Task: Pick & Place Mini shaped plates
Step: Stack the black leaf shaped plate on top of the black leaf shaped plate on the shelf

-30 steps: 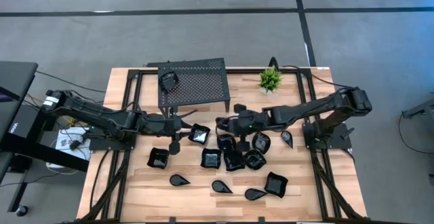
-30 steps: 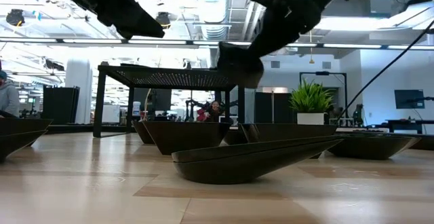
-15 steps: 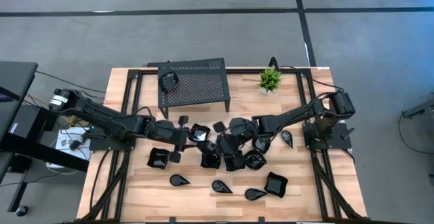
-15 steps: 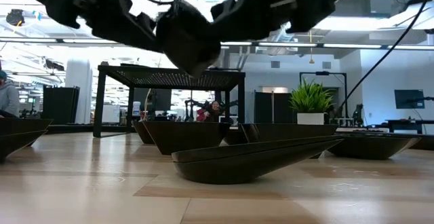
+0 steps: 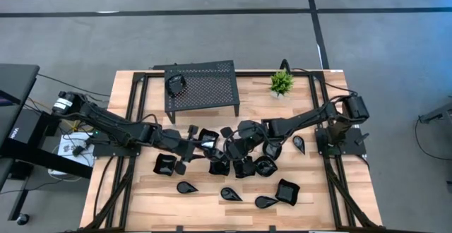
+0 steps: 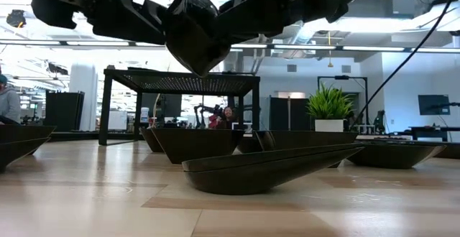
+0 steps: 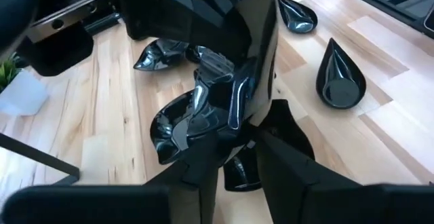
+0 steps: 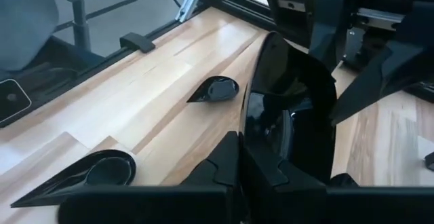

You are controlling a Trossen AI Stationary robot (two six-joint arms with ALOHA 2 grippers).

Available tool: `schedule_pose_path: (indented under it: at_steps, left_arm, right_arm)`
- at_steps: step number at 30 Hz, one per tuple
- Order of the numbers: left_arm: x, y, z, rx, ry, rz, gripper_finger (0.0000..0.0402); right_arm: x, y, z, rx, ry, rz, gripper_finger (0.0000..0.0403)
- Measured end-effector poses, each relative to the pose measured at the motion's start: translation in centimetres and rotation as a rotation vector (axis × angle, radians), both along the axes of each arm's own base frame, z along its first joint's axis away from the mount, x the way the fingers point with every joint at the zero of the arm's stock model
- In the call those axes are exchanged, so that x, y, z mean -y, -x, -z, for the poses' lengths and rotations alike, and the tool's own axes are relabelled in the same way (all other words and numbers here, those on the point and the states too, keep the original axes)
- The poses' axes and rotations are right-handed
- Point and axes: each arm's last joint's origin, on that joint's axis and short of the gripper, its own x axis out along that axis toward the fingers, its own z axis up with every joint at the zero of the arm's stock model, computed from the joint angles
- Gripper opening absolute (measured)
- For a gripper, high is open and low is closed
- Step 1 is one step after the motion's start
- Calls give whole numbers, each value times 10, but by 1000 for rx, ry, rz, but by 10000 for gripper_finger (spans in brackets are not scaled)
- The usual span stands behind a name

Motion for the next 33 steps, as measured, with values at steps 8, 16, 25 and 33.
schedule_pose_path:
  at_steps: [8,16,25,33]
  left_arm:
    - [0,-1,-2,26,-46,33,56]
    - [2,-1,-3,37,-19,92,14]
    - [4,3,3,-3,34,115,7]
    - [18,9,6,-50,171,105,7]
  right_arm:
    - [2,-1,-2,10,-37,24,17]
    - [9,-3,-3,13,-50,55,93]
    - [12,-3,-11,67,-49,59,182]
    - [21,8,-36,165,192,224,238]
